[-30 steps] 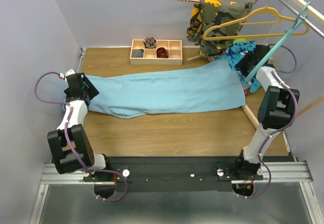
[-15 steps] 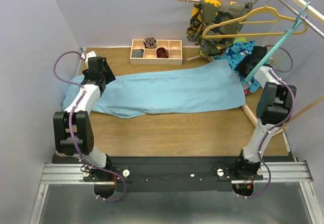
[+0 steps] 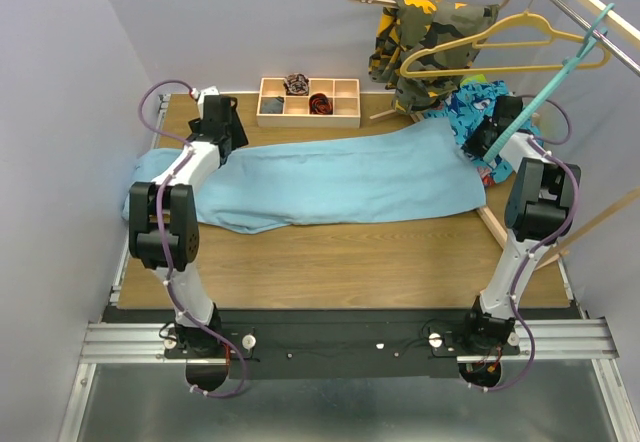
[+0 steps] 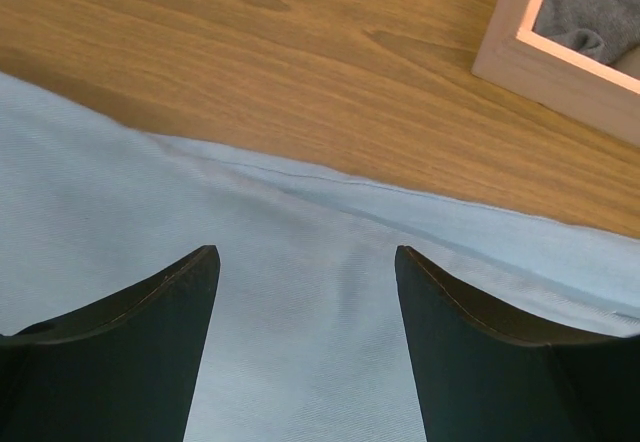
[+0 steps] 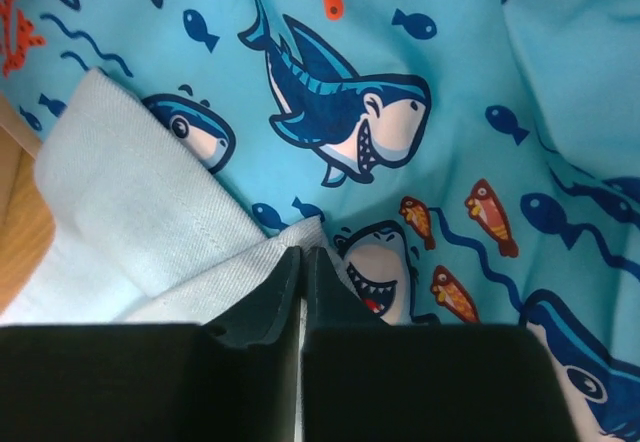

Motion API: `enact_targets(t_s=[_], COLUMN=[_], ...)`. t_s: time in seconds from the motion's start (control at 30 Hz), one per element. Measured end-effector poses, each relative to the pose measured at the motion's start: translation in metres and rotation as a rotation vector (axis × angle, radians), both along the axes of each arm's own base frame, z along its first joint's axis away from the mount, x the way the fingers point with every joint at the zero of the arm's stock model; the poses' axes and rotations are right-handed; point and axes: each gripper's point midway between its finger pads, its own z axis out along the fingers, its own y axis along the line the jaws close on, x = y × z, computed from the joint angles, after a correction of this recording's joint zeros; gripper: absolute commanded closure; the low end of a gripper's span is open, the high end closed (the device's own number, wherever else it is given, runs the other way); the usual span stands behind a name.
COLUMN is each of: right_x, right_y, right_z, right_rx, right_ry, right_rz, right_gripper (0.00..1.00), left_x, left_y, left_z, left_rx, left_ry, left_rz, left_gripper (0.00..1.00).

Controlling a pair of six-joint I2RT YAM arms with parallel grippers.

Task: Place the trousers on the hanger
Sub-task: Fold the trousers at the center of the board.

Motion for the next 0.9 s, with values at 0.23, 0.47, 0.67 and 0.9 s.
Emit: enact_targets(t_s=[0.23, 0.47, 0.67, 0.9], right_x=[0.004, 0.012, 0.015, 0.015], right_y=[0.001, 0.001, 0.003, 0.004], right_z=[0.006, 0.018, 0.023, 0.023], right_rx=[0.006, 0.01, 0.02, 0.023], right_ry=[-0.015, -0.047, -0.059, -0.06], right_rz=[0.006, 0.009, 0.011, 0.014], right_gripper=[0.97, 0.97, 0.97, 0.97], left_x=[0.012, 0.023, 0.033, 0.034], left_y=[-0.019, -0.02, -0.023, -0.023], left_z=[-0.021, -0.034, -0.057, -0.085], left_rx=[0.025, 0.048, 0.044, 0.036], left_ry=[0.056, 0.087, 0.125, 0.191], left_rz=[-0.052, -0.085, -0.09, -0.079], left_gripper=[0.21, 0.21, 0.26, 0.33])
